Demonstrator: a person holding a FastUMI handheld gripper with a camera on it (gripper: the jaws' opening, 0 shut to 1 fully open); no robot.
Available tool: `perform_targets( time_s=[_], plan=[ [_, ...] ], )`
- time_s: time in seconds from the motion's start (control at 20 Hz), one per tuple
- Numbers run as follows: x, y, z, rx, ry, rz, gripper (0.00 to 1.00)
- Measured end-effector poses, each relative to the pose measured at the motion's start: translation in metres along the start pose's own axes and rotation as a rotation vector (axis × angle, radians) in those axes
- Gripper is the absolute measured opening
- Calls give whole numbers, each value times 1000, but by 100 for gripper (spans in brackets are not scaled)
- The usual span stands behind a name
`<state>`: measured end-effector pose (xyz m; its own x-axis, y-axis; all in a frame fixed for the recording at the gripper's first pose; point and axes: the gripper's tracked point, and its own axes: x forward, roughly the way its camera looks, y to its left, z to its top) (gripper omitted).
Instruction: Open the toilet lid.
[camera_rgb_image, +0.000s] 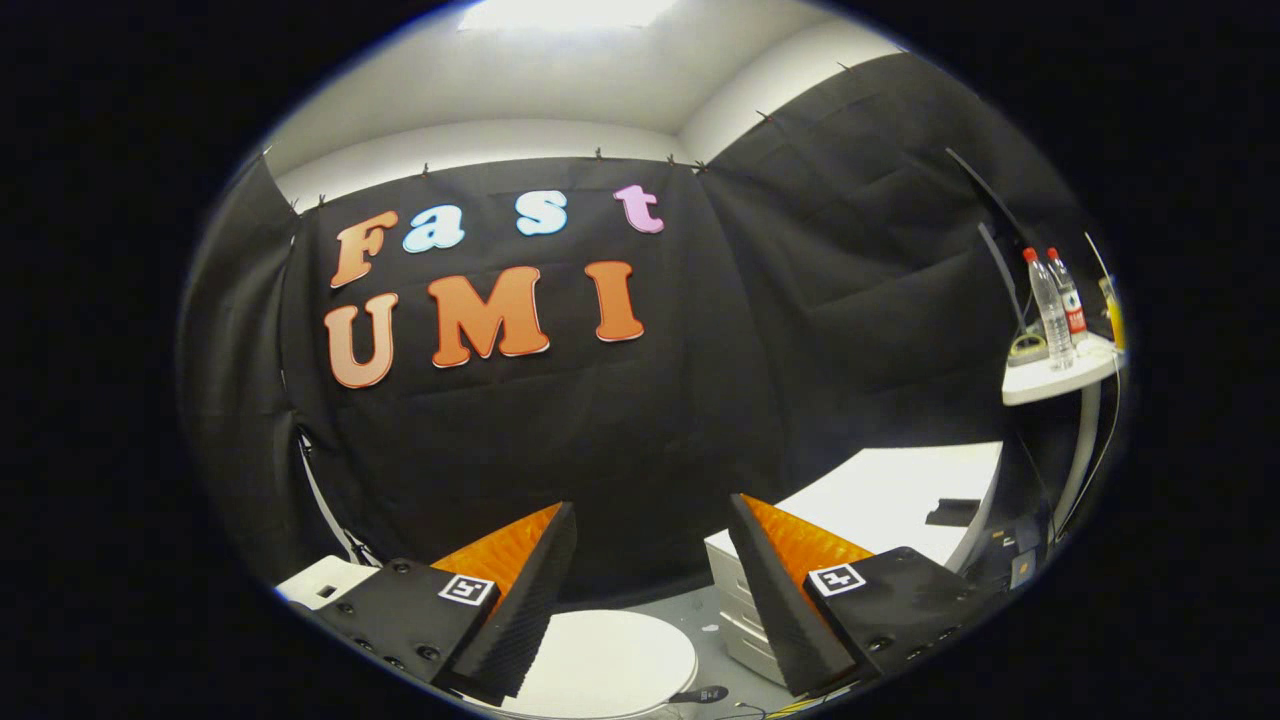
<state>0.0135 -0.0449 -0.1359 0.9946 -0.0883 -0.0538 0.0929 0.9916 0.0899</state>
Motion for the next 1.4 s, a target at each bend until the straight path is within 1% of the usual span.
perform_targets(
  time_s=[0.2,0.3,0.4,0.5,0.6,0.75,1.05,1.15,1.3,1.4],
  plan=[
    [2,-25,-64,84,69,-44,98],
    [3,-37,-105,113,133,-69,98],
    [-1,-48,-149,112,206,-93,98],
    [-3,-56,-178,109,244,-112,99],
    [2,-62,-200,131,277,-125,99],
    [10,-74,-240,222,338,-148,99],
    [17,-106,-291,328,378,-233,99],
    [16,-110,-313,349,412,-249,98],
    [11,-106,-338,408,462,-248,99],
    [8,-108,-355,441,490,-273,99]
  ],
)
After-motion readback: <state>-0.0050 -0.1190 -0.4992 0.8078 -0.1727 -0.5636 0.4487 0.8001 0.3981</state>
